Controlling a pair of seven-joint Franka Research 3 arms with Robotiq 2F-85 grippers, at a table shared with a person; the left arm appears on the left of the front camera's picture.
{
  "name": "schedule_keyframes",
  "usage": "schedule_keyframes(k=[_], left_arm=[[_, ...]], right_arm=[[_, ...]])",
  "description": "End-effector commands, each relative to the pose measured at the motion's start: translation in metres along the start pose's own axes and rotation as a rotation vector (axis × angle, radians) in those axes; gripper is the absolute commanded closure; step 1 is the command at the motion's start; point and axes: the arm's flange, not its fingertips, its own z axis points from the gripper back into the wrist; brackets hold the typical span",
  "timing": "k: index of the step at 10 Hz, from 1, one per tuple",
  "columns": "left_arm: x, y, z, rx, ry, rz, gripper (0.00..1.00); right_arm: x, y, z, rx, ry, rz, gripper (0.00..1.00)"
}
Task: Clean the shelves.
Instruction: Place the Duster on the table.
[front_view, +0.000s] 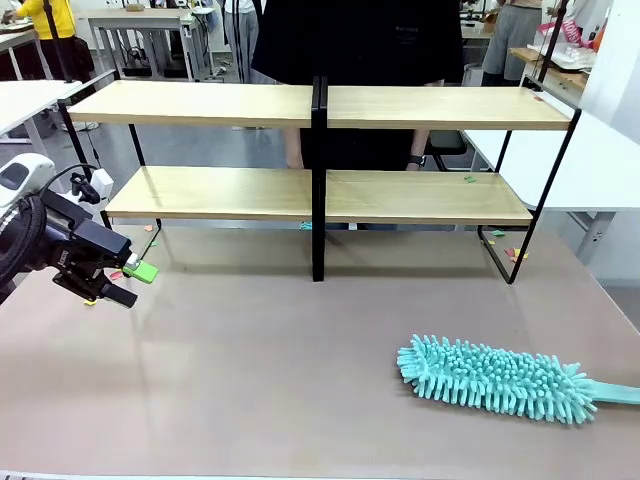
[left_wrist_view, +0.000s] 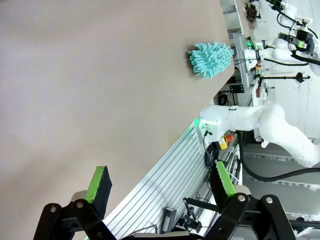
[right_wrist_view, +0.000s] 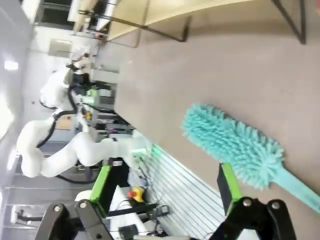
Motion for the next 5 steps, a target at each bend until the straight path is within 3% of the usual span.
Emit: schedule_keyframes(k=[1,2,5], left_arm=[[0.0018,-0.0004,-0.0004,-0.027,-0.014,-0.016,0.00],[0.0018,-0.0004,-0.0004,-0.027,-0.014,-0.016,0.00],[0.0018,-0.0004,-0.0004,-0.027,-0.014,-0.016,0.00]], right_arm=[[-0.0083,0.0036,-0.0075,0.014,0.118,-0.083,0.00],[0.0000,0.0000,0.0000,0.000,0.000,0.000,0.00],[0.0000,0.0000,0.0000,0.000,0.000,0.000,0.00]])
